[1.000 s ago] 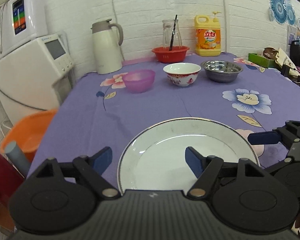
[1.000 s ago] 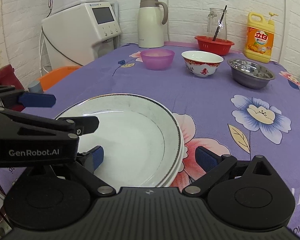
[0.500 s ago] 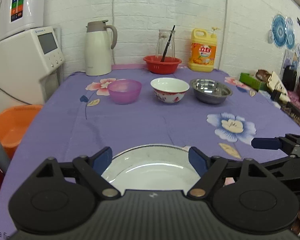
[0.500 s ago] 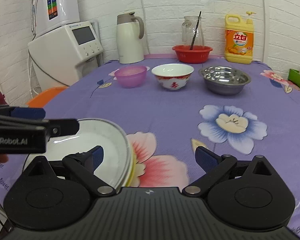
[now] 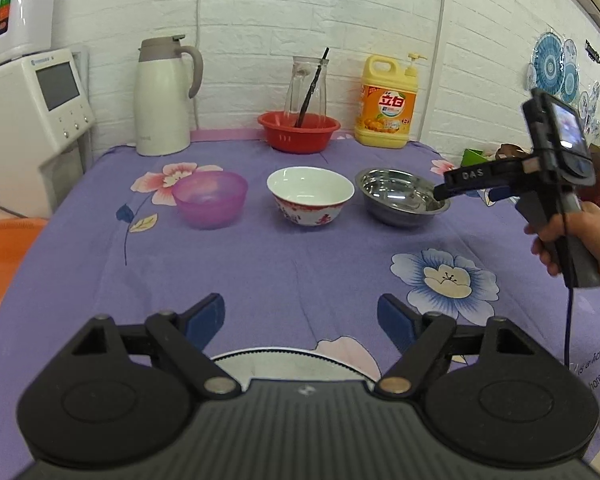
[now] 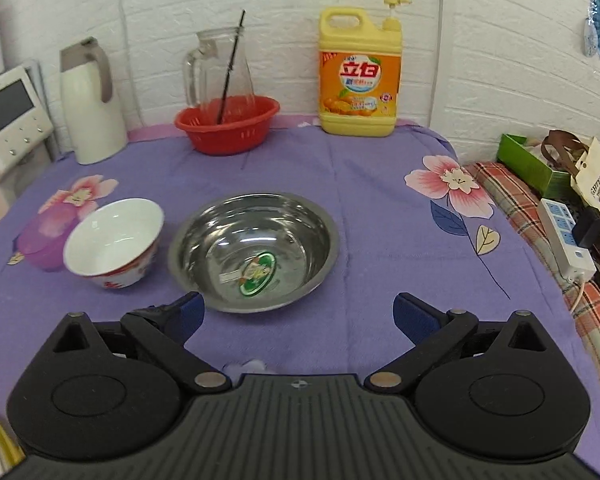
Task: Organize plates and bowls
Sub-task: 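Move the right tool to the steel bowl rim, then grasp the steel bowl rim with the right tool while the left tool grips it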
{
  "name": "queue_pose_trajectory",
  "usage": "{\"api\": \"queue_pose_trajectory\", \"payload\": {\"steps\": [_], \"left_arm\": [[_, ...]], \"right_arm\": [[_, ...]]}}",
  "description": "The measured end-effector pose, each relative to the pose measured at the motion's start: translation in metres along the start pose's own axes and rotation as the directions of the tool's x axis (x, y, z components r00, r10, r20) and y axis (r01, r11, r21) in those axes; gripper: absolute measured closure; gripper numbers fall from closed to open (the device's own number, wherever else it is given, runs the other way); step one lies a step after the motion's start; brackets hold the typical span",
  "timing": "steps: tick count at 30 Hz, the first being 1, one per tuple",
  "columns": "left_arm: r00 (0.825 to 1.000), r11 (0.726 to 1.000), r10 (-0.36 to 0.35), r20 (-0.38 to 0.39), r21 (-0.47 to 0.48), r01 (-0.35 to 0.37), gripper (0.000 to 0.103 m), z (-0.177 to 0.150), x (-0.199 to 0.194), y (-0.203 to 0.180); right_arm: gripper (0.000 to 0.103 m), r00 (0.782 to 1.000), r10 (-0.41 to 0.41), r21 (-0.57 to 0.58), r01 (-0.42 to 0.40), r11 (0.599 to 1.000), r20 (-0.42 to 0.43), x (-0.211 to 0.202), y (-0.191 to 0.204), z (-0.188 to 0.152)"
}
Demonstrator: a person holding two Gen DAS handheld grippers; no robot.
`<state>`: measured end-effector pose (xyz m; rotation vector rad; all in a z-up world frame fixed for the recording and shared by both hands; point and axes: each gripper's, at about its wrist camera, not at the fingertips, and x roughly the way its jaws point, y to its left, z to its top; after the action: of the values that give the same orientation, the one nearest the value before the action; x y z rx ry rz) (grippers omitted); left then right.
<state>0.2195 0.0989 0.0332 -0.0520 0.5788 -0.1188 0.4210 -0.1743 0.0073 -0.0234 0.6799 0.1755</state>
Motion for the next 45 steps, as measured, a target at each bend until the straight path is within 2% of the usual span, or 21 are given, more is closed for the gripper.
{"api": "queue_pose_trajectory", "payload": {"steps": [4,9,13,18,20,22,23,26,28,31,37,41,45], "left_arm": [[0.999,1.0,0.027,-0.018,-0.009,-0.027,0.023,0.002,0.006,0.008],[0.999,0.999,0.039,-0.03,-0.025,-0.039,0.023,0.006,0.014,0.018],[0.999,1.0,0.018,-0.035,-0.022,-0.019,0.023,0.008,0.018,0.012],[0.999,0.999,-0.041,-0.035,-0.01,0.04,0.023,0.013,0.016,-0.001],[0.996,0.997,-0.08,-0.043,-0.025,0.079,0.023,0.016,0.018,-0.005],[0.989,0.99,-0.135,-0.057,-0.056,0.132,0.023,0.023,0.027,-0.011],[0.984,0.985,-0.163,-0.066,-0.076,0.158,0.023,0.028,0.034,-0.013],[0.966,0.963,-0.234,-0.107,-0.159,0.216,0.023,0.045,0.065,-0.022],[0.959,0.95,-0.251,-0.133,-0.222,0.218,0.023,0.057,0.092,-0.029],[0.957,0.955,-0.233,-0.17,-0.227,0.192,0.023,0.068,0.13,-0.044],[0.954,0.98,-0.153,-0.257,-0.165,0.113,0.023,0.071,0.194,-0.067],[0.948,0.983,-0.141,-0.285,-0.152,0.1,0.024,0.066,0.214,-0.072],[0.958,0.993,-0.098,-0.27,-0.087,0.077,0.024,0.066,0.222,-0.079]], "right_arm": [[0.0,0.991,-0.057,-0.018,0.056,0.998,-0.12,0.06,-0.007,0.024],[0.0,0.963,-0.108,-0.081,0.091,0.993,-0.247,0.097,-0.009,0.022],[0.0,0.958,-0.086,-0.064,0.071,0.995,-0.274,0.09,-0.012,0.016],[0.0,0.947,-0.046,-0.122,0.008,0.993,-0.318,0.069,-0.007,0.0],[0.0,0.946,-0.009,-0.149,-0.042,0.988,-0.324,0.053,-0.003,-0.013],[0.0,0.949,0.027,-0.165,-0.083,0.983,-0.313,0.035,0.001,-0.026],[0.0,0.958,0.04,-0.166,-0.091,0.982,-0.285,0.025,0.002,-0.032],[0.0,0.987,0.031,-0.136,-0.053,0.989,-0.159,0.001,-0.002,-0.04],[0.0,0.996,0.019,-0.098,-0.028,0.995,-0.088,-0.009,-0.007,-0.046],[0.0,0.999,0.024,-0.059,-0.027,0.998,-0.04,-0.004,-0.014,-0.05],[0.0,0.999,0.03,-0.024,-0.031,0.999,-0.027,0.017,-0.019,-0.055],[0.0,0.999,0.048,-0.046,-0.048,0.998,-0.018,0.025,-0.017,-0.061],[0.0,0.998,0.065,-0.05,-0.066,0.997,-0.004,0.027,-0.019,-0.061]]}}
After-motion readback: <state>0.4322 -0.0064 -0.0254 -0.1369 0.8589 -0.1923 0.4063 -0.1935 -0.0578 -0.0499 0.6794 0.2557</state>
